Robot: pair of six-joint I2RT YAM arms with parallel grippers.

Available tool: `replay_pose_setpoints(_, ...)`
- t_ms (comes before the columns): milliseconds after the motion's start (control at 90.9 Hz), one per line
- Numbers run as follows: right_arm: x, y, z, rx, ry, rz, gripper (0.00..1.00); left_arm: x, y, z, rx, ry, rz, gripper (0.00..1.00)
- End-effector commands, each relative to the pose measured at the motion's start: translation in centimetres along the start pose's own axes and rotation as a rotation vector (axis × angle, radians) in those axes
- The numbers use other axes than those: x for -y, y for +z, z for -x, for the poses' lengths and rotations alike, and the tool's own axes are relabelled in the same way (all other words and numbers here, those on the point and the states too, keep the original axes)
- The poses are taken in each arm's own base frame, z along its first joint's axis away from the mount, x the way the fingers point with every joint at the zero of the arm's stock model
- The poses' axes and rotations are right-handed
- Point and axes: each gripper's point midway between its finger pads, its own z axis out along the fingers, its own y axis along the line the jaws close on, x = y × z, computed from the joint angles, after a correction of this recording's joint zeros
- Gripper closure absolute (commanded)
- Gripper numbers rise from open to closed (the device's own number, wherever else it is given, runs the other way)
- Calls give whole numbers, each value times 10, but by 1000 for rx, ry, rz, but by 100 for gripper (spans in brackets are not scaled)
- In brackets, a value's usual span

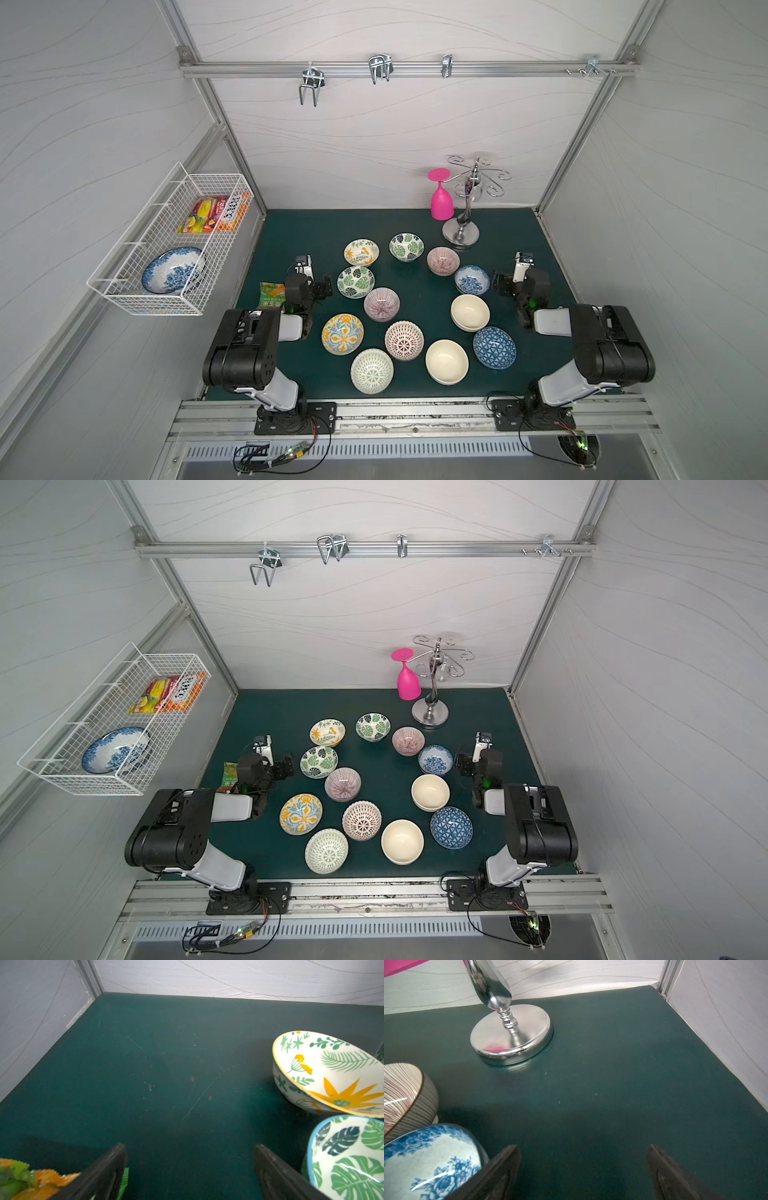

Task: Stack the bowls
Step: Pick up the bowl from the center of the board.

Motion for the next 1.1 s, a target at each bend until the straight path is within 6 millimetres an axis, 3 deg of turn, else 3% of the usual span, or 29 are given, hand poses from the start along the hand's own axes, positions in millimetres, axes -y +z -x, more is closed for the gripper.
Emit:
replay_pose_setpoints(0,0,1,7,12,10,5,1,2,0,24,71,-3,-2,0)
replay_pose_setpoints(1089,-6,-1,9,29,-37,-16,1,1,-1,23,72,-10,-12,0)
